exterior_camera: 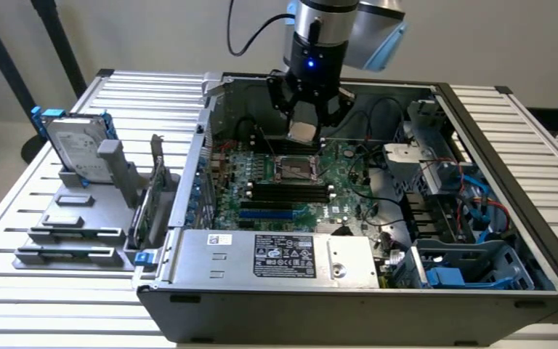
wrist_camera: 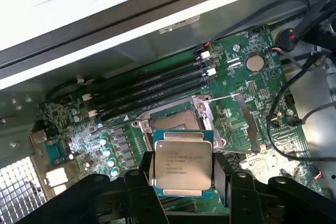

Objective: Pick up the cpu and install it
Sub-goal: 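Place the cpu into insertion slot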

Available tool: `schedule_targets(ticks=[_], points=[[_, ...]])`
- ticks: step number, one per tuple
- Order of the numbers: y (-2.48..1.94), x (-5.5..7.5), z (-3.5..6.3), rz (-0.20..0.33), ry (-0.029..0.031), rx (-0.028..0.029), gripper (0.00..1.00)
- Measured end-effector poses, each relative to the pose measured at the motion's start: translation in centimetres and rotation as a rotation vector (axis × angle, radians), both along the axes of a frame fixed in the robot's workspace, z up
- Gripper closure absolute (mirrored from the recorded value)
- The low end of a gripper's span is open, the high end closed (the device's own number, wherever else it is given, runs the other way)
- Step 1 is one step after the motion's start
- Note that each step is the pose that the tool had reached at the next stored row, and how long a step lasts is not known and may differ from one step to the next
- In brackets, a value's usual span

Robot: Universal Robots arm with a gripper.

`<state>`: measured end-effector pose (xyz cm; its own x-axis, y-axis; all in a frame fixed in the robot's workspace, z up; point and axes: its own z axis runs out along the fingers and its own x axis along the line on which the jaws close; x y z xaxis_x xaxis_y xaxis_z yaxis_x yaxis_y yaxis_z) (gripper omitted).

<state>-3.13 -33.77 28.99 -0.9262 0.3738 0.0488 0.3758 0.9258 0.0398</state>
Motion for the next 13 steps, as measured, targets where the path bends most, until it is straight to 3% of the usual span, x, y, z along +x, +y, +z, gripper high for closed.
schedule_targets(ticks=[13], points=[[0.00, 0.00, -0.92, -0.236, 0.0000, 0.0000, 0.46]])
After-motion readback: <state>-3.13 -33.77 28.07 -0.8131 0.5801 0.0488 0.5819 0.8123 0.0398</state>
